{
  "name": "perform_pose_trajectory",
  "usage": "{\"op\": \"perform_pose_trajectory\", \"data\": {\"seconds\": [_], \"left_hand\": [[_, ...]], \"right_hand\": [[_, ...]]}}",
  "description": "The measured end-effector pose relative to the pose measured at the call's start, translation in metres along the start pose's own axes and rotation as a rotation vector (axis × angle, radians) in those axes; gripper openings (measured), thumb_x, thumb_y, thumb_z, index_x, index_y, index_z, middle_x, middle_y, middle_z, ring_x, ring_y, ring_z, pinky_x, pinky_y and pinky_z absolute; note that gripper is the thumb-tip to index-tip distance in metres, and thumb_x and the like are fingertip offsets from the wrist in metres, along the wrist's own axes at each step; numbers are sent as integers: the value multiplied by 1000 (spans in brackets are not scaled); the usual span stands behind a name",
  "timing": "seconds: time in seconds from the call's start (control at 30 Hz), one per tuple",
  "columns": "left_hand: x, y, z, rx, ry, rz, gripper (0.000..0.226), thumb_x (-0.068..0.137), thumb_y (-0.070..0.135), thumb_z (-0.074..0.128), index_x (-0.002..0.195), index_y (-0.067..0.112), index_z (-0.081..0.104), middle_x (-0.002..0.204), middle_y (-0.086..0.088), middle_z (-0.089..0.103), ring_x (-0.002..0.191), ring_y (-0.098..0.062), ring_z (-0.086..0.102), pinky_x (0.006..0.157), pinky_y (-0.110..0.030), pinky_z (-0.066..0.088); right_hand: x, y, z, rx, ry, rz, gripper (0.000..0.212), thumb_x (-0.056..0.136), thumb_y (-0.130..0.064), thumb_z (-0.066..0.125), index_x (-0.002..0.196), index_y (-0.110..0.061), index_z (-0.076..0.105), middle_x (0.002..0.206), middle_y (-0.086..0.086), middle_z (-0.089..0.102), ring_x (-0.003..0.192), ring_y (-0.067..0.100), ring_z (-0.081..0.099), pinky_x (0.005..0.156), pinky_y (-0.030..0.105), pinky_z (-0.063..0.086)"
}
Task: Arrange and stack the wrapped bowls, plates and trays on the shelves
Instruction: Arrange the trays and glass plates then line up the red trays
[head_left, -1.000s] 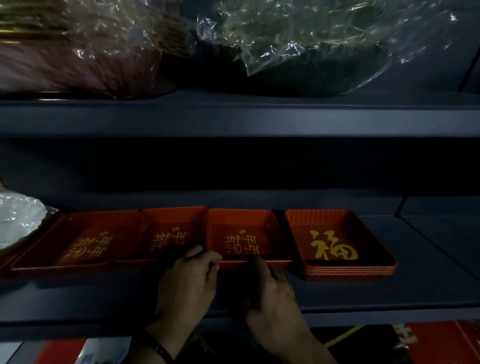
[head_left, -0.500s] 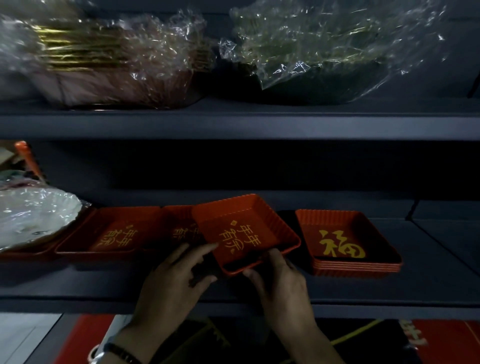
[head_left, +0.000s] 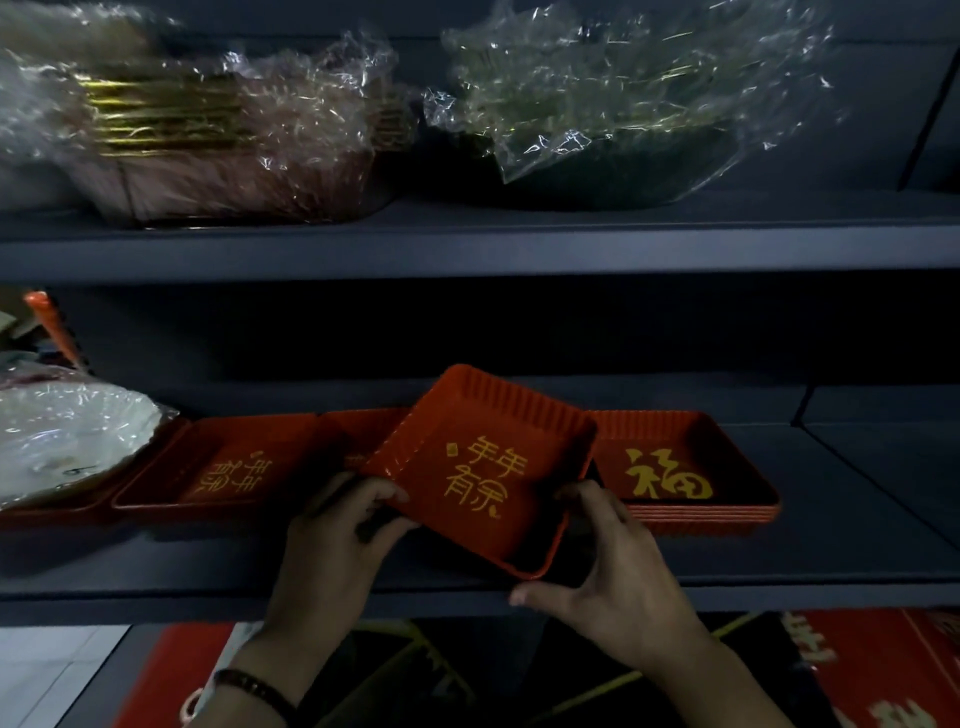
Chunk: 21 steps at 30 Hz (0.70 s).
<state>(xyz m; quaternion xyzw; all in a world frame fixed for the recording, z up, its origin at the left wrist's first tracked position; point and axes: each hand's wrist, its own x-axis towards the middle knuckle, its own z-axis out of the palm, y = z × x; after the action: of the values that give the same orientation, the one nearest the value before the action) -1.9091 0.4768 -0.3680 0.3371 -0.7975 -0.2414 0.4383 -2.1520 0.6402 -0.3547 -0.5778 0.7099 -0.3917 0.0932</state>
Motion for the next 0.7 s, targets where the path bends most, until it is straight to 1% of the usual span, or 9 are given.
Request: {"op": "perform_pose_trajectory", "data": {"seconds": [0.07,0.1,0.2,0.27,0.33,0.43,0.53,0.6,0.7], "left_hand": [[-1,10,12,-11,62,23,25,74,32,91,91,33,73,107,22,65,100,4,70,83,-15,57],[-2,15,18,-20,91,46,27,70,34,93,89,29,74,105,18,66,97,3,71,82,-14,57],[-2,31,37,-25,137,99,28,70,32,96,89,23,77,100,14,67,93,-2,71,81,-14,57],[0,43,52,-15,130,102,24,76,37,91,94,26,78,98,18,65,90,-2,69,78,-16,57],[4,57,72,-36,100,97,19,86,40,83,101,31,77,99,20,63,90,0,67,75,-18,57],[9,80,108,-50,42,132,16,99,38,70,114,35,74,102,20,60,91,3,63,75,-13,52],[17,97,141,-63,13,154,19,102,32,69,120,34,74,105,17,62,91,1,63,76,-6,47],[23,105,157,-93,-16,144,22,101,29,72,122,34,77,106,14,66,93,0,66,78,-5,48],[28,111,178,-93,-53,157,24,100,30,74,123,35,78,108,12,70,94,-2,68,80,-13,56]], "right_hand": [[-3,2,-5,-8,38,-35,85,67,-84,76,138,-58,37,141,-29,43,128,-1,49,103,32,51],[-3,2,-7,8,75,-46,74,76,-78,73,139,-56,41,141,-28,44,128,0,51,104,32,53],[-4,9,-15,50,225,-66,37,90,-61,70,122,-45,62,125,-30,52,106,3,64,88,35,61],[-3,16,-24,36,334,-60,24,91,-53,71,109,-38,67,114,-25,59,97,2,65,80,35,61],[-3,26,-40,20,450,-39,22,92,-45,74,111,-35,68,112,-22,64,101,0,65,82,31,60],[-3,51,-65,-65,585,5,32,93,-35,77,124,-33,67,113,-15,70,102,2,68,83,32,61],[-5,81,-84,-127,652,105,36,93,-41,77,127,-34,65,111,-11,71,100,14,69,83,44,60],[-8,96,-90,-121,661,153,38,93,-46,73,129,-37,63,111,-10,71,98,20,69,82,48,60],[-12,109,-97,-109,676,201,39,91,-51,71,128,-41,62,109,-11,72,94,22,71,78,49,62]]}}
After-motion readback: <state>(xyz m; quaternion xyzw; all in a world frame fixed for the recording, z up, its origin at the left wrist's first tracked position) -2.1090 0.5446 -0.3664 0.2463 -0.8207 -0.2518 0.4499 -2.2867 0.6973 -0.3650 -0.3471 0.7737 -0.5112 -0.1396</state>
